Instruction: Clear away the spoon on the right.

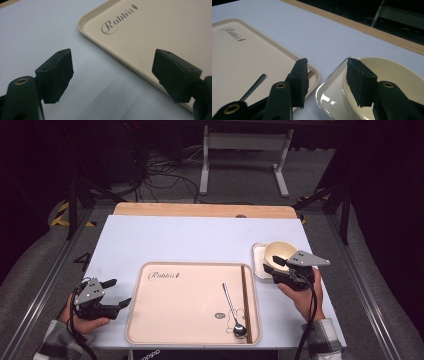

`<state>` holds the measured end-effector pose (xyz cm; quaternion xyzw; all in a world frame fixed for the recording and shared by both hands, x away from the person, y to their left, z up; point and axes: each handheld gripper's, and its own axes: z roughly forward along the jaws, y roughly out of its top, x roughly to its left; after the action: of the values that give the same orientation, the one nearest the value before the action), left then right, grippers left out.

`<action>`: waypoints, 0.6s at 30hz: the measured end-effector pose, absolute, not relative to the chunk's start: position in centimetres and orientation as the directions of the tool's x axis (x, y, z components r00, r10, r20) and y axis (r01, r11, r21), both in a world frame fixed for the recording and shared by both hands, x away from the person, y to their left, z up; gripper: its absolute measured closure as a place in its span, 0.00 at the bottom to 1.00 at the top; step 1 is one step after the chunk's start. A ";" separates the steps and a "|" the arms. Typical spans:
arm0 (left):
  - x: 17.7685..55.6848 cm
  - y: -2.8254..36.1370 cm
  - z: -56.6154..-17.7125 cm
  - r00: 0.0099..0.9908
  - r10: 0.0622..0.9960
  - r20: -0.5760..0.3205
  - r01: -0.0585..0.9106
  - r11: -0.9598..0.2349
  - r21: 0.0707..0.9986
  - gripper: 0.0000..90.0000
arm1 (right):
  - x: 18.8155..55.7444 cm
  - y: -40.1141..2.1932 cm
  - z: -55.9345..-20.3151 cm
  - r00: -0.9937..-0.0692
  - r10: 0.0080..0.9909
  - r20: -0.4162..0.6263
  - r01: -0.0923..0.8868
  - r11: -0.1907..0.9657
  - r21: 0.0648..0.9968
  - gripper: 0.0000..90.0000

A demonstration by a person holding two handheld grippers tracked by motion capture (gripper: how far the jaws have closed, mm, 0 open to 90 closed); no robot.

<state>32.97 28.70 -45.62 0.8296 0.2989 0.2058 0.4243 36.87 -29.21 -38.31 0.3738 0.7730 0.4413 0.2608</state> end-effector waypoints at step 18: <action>33.1 28.6 -45.8 0.737 0.670 0.091 0.328 -0.472 0.818 0.20 | 38.8 -32.0 -38.6 -0.532 0.842 -0.092 0.425 0.359 0.831 0.42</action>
<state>33.10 28.60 -45.80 0.8331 0.2996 0.2046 0.4174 38.79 -32.05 -38.63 0.4056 0.7810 0.3949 0.2637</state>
